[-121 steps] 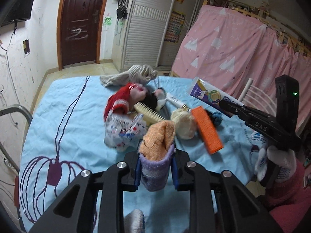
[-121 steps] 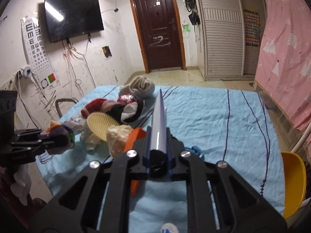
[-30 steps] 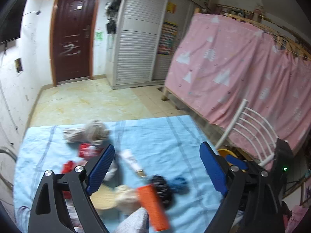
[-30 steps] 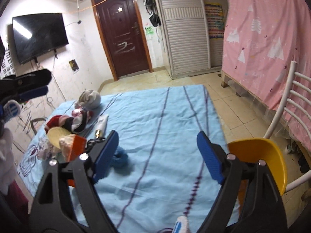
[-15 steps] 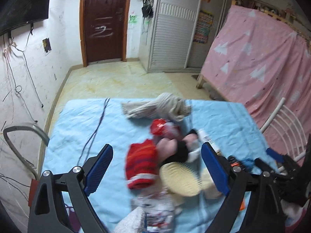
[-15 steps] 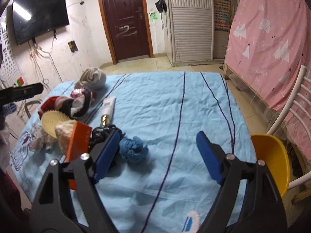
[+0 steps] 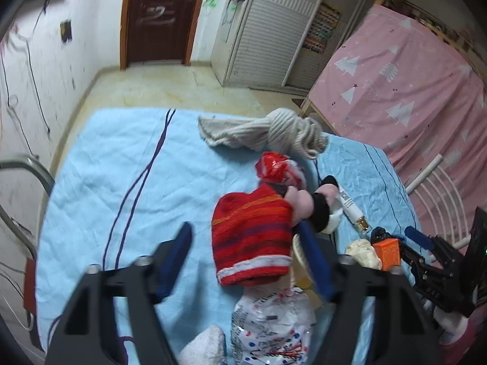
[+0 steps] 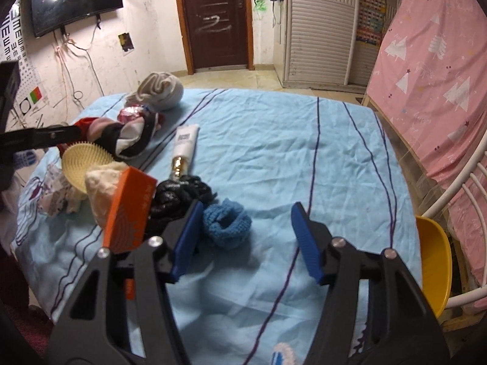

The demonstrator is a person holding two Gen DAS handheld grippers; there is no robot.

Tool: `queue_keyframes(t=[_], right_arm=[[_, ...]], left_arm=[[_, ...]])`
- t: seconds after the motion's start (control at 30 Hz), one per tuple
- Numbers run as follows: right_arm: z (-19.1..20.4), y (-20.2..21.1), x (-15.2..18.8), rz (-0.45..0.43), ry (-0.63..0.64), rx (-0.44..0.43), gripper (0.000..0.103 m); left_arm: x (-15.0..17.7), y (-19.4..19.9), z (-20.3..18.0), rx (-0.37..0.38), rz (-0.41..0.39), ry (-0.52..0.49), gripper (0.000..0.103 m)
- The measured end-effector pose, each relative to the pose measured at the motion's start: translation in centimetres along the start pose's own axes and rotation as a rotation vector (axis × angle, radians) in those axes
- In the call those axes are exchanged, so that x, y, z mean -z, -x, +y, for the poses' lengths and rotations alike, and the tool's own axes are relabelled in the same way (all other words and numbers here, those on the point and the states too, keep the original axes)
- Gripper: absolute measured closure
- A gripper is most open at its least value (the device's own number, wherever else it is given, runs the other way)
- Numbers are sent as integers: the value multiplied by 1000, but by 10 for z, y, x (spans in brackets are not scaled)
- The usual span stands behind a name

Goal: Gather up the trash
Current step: 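Grasp the red knit sock with the left tool while the right tool grasps the blue knit ball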

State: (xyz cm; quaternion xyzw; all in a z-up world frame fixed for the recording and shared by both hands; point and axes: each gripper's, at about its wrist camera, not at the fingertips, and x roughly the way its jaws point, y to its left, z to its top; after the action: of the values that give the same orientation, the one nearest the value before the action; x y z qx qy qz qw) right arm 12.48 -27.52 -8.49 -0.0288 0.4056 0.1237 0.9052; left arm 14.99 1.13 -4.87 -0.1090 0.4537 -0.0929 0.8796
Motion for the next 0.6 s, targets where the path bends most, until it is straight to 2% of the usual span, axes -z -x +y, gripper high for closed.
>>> queue_keyframes(t=[0.03,0.07,0.1,0.13,0.2,0.4,0.6], right_arm=[[1,-1,0,3,-1,-6,52],[1,-2,0,10,-2,-16,54],[0,-4,0,17,-2,-28,60],[0,-5,0,23,-4,-40,71],[0,-5,0,19,-8,-49,74],[-18,4,0,-28,-94,-107,75],[-29,16,-5,-88,-119,-137,75]], left_arm=[[1,-2,1,3,5,2,63],[2,-5,2,13,15,5,67],[3,-8,3,22,24,7,77],[4,-10,4,26,28,8,85],[5,-15,7,41,32,31,93],[0,4,12,20,-38,60,94],[-11,35,-10,19,-110,11,94]])
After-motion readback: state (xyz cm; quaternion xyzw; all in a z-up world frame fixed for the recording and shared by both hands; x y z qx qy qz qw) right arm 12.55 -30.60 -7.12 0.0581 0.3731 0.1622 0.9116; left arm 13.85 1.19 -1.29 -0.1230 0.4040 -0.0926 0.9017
